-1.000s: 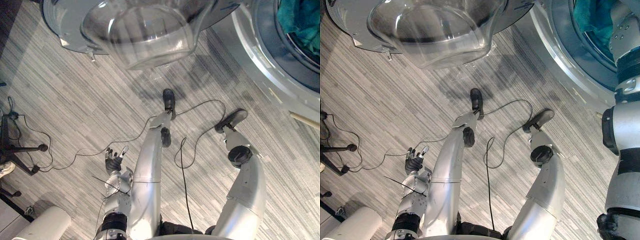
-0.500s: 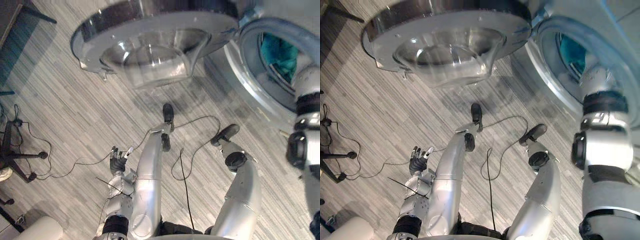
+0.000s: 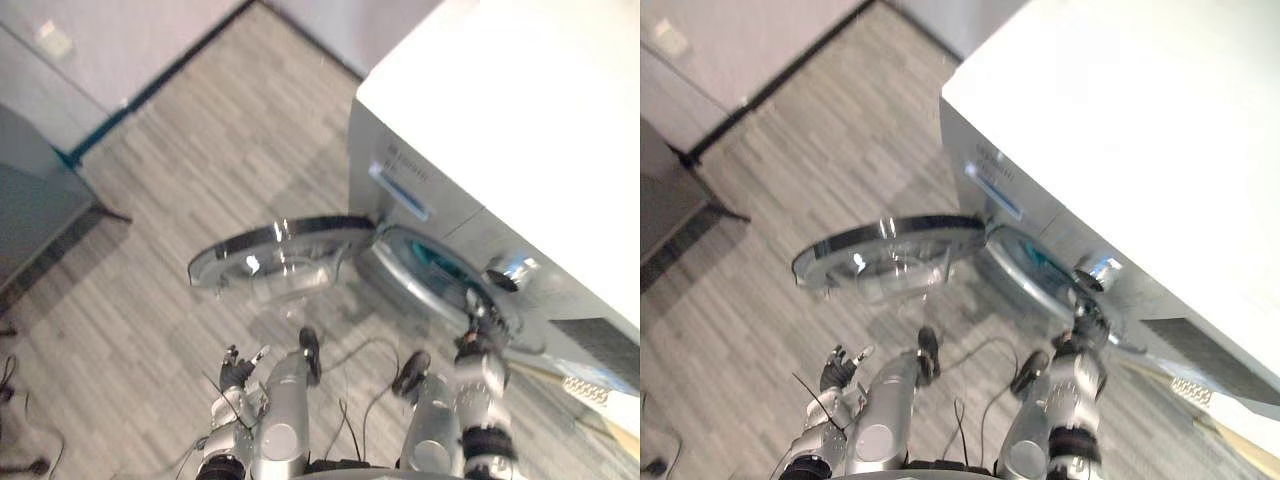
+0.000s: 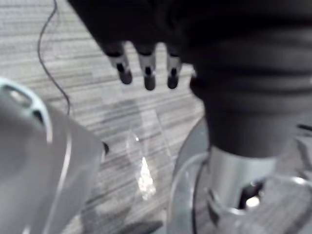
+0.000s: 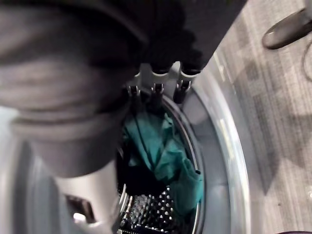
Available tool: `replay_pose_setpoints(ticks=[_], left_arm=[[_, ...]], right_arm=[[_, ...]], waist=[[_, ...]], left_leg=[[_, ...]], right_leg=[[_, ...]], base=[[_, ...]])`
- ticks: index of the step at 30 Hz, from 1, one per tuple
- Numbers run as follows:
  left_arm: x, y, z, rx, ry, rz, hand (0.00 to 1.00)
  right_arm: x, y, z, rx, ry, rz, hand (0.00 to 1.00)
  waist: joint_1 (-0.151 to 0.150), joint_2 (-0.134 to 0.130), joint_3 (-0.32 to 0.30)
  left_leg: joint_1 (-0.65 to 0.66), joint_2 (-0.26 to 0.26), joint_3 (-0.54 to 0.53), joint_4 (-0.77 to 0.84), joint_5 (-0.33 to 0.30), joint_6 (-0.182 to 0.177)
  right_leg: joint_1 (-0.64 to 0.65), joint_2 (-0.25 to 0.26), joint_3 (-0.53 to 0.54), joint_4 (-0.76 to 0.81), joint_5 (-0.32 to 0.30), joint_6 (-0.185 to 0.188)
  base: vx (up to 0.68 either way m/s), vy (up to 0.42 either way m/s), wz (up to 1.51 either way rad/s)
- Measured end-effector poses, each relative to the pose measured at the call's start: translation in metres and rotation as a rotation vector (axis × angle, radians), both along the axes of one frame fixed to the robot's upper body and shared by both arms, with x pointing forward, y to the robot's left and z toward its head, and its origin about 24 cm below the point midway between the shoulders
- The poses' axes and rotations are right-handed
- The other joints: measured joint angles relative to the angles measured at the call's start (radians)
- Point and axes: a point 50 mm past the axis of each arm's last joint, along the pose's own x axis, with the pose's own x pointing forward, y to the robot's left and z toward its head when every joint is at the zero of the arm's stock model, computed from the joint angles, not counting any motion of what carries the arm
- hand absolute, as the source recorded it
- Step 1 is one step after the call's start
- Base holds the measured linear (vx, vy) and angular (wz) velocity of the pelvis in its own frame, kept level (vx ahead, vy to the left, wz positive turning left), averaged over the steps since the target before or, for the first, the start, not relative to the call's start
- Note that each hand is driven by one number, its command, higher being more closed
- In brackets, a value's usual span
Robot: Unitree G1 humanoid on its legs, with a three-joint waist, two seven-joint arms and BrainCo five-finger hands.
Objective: Pick up the laundry basket with both hands and put the clothes into the washing machine.
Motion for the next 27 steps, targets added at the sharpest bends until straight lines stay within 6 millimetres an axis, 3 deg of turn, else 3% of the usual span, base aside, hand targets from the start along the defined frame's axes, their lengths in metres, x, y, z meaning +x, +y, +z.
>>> replay_pose_setpoints(ticks=[1, 3, 5, 8, 11, 18, 23, 27], left_arm=[[-0.013, 0.002, -0.007, 0.0, 0.043, 0.011, 0.0], [-0.03, 0.01, -0.015, 0.002, 0.102, 0.034, 0.0], [-0.051, 0.015, -0.026, -0.003, 0.182, 0.042, 0.0], [-0.071, 0.018, -0.035, -0.028, 0.253, 0.076, 0.0], [-0.097, 0.016, -0.044, -0.049, 0.34, 0.107, 0.0], [-0.118, 0.015, -0.046, -0.061, 0.371, 0.117, 0.0], [-0.107, 0.033, -0.014, -0.012, 0.141, 0.208, 0.0], [-0.075, 0.034, 0.022, 0.007, -0.095, 0.211, 0.0]], right_arm=[[-0.024, -0.003, -0.019, 0.019, 0.081, -0.024, 0.0], [-0.056, -0.007, -0.043, 0.06, 0.193, -0.069, 0.0], [-0.109, -0.01, -0.076, 0.134, 0.379, -0.135, 0.0], [-0.153, -0.003, -0.1, 0.242, 0.556, -0.176, 0.0], [-0.185, 0.009, -0.113, 0.36, 0.666, -0.226, 0.0], [-0.187, -0.007, -0.112, 0.358, 0.672, -0.272, 0.0], [-0.162, -0.009, -0.11, 0.334, 0.631, -0.213, 0.0], [-0.142, -0.028, -0.103, 0.23, 0.628, -0.129, 0.0]], waist=[[-0.018, -0.02, -0.041], [-0.04, -0.035, -0.097], [-0.05, -0.048, -0.158], [-0.07, -0.042, -0.208], [-0.071, -0.012, -0.263], [-0.069, 0.017, -0.309], [-0.058, 0.014, -0.304], [-0.016, 0.082, -0.268]], left_leg=[[0.045, -0.005, 0.011, -0.037, 0.002, -0.005], [0.092, -0.007, 0.02, -0.077, 0.007, -0.012], [0.175, -0.012, 0.043, -0.143, 0.017, -0.026], [0.249, -0.02, 0.048, -0.214, 0.035, -0.042], [0.312, -0.023, 0.049, -0.279, 0.055, -0.06], [0.369, -0.015, -0.001, -0.313, 0.076, -0.077], [0.303, 0.016, -0.068, -0.189, 0.078, -0.08], [0.225, 0.024, -0.191, -0.056, 0.099, -0.093]], right_leg=[[0.037, 0.005, 0.0, -0.032, 0.004, 0.01], [0.083, 0.024, -0.001, -0.09, 0.023, 0.017], [0.16, 0.052, 0.0, -0.181, 0.053, 0.023], [0.229, 0.073, -0.003, -0.259, 0.074, 0.032], [0.297, 0.107, -0.004, -0.353, 0.11, 0.034], [0.422, 0.157, -0.052, -0.483, 0.151, 0.026], [0.459, 0.193, -0.075, -0.531, 0.166, -0.003], [0.462, 0.193, -0.109, -0.488, 0.135, -0.012]], base=[[0.15, -0.016, -0.18], [0.16, -0.011, -0.2], [0.16, -0.006, -0.27], [0.11, -0.013, -0.15], [0.08, -0.039, -0.12], [0.01, -0.054, 0.14], [-0.1, -0.082, 0.17], [-0.14, -0.009, 0.28]])
